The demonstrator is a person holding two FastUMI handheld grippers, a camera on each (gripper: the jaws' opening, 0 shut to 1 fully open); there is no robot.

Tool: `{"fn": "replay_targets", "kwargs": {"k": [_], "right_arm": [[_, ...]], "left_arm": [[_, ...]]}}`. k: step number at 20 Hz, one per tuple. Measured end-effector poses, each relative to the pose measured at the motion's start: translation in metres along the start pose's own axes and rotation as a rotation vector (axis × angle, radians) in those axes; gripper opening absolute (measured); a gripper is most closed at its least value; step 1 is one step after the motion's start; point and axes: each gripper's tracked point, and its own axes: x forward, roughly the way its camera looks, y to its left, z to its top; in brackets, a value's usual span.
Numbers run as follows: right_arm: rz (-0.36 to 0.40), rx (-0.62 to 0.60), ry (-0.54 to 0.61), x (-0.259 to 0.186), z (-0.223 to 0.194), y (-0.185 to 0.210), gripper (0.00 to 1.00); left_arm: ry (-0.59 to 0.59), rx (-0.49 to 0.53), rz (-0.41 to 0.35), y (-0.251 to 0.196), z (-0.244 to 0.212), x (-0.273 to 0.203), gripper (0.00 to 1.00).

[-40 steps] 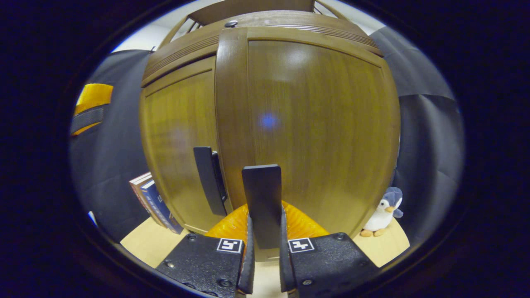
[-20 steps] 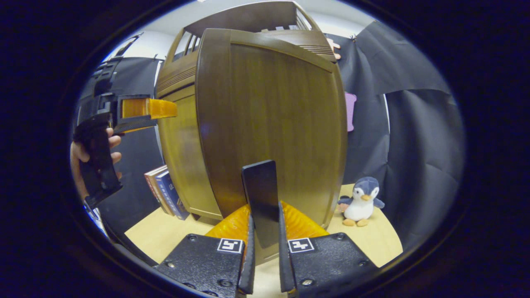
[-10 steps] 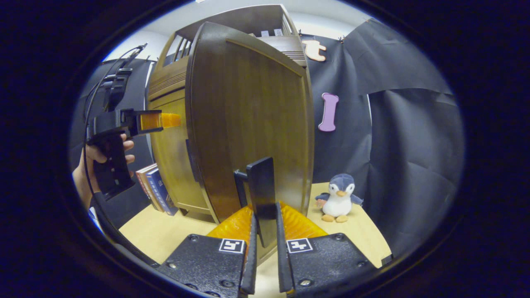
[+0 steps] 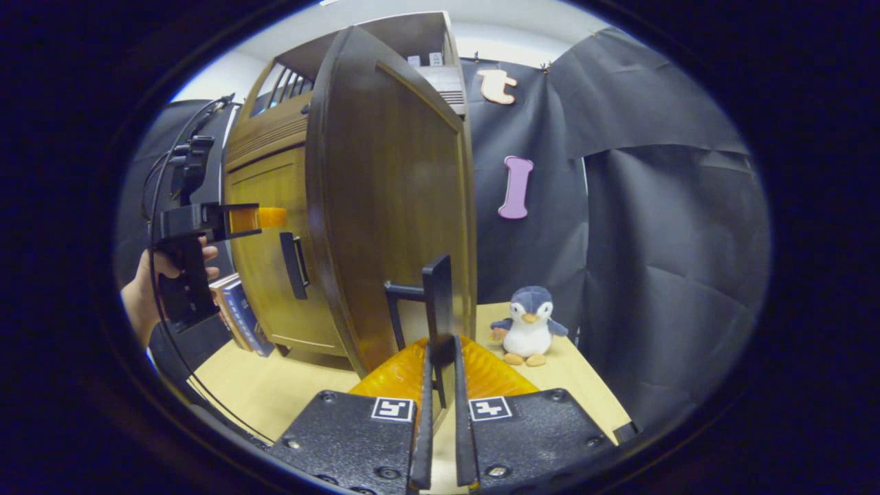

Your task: Open the right door of the double-door shoe cabinet with the right hand, and open the left door with the left hand.

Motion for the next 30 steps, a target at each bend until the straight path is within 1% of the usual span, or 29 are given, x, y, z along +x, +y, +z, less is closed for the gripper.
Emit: {"fn": "replay_targets", "kwargs": {"k": [3,5,8,9,11,12,13,14,15,16,17,18,19,20,21,25,26,27,28,29,30], "right_arm": [[-0.035,0.011,0.003,-0.004,-0.002,-0.016,0.16],[-0.063,0.019,0.025,-0.006,-0.004,-0.027,0.15],[-0.099,0.037,0.024,-0.013,-0.002,-0.043,0.12],[-0.112,0.040,0.023,-0.014,-0.003,-0.050,0.11],[-0.129,0.048,0.022,-0.017,-0.003,-0.060,0.09],[-0.136,0.056,0.022,-0.019,-0.001,-0.065,0.08],[-0.146,0.066,0.021,-0.022,-0.001,-0.068,0.08],[-0.164,0.076,0.020,-0.025,-0.001,-0.076,0.04],[-0.186,0.089,0.023,-0.027,-0.003,-0.082,0.04],[-0.202,0.109,0.023,-0.030,-0.003,-0.089,0.04],[-0.206,0.126,0.020,-0.035,-0.001,-0.090,0.04],[-0.196,0.140,0.017,-0.037,0.001,-0.087,0.00],[-0.191,0.140,0.013,-0.040,0.001,-0.083,0.04],[-0.193,0.128,0.010,-0.042,0.001,-0.081,0.00],[-0.195,0.113,0.004,-0.046,0.002,-0.078,0.04],[-0.202,0.087,-0.026,-0.054,0.012,-0.071,0.04],[-0.201,0.091,-0.036,-0.056,0.016,-0.069,0.04],[-0.198,0.096,-0.049,-0.061,0.021,-0.067,0.00],[-0.195,0.098,-0.066,-0.065,0.027,-0.065,0.04],[-0.194,0.096,-0.082,-0.069,0.033,-0.062,0.04],[-0.198,0.092,-0.098,-0.073,0.039,-0.060,0.04]], "left_arm": [[0.009,0.006,-0.006,-0.004,-0.002,0.002,0.95],[0.017,0.003,-0.014,-0.009,-0.009,0.005,0.95],[0.027,0.006,-0.021,-0.014,-0.015,0.007,0.95],[0.029,0.008,-0.025,-0.015,-0.018,0.008,0.84],[0.038,0.013,-0.031,-0.019,-0.024,0.010,0.84],[0.043,0.014,-0.033,-0.019,-0.028,0.012,0.95],[0.050,0.013,-0.034,-0.020,-0.031,0.013,0.84],[0.057,0.012,-0.035,-0.020,-0.035,0.014,0.84],[0.064,0.011,-0.035,-0.022,-0.038,0.015,0.95],[0.071,0.011,-0.036,-0.023,-0.041,0.016,0.95],[0.077,0.014,-0.034,-0.023,-0.043,0.018,0.95],[0.080,0.016,-0.035,-0.024,-0.045,0.019,0.95],[0.084,0.016,-0.036,-0.025,-0.047,0.021,0.95],[0.086,0.017,-0.039,-0.026,-0.049,0.023,0.95],[0.090,0.019,-0.043,-0.027,-0.051,0.026,0.95],[0.095,0.029,-0.038,-0.028,-0.059,0.033,0.95],[0.085,0.041,-0.021,-0.024,-0.058,0.032,0.95],[0.083,0.050,-0.016,-0.021,-0.059,0.035,0.95],[0.075,0.057,-0.018,-0.021,-0.060,0.034,0.95],[0.066,0.067,-0.020,-0.021,-0.060,0.035,0.94],[0.070,0.066,0.004,-0.015,-0.062,0.033,0.94]]}}
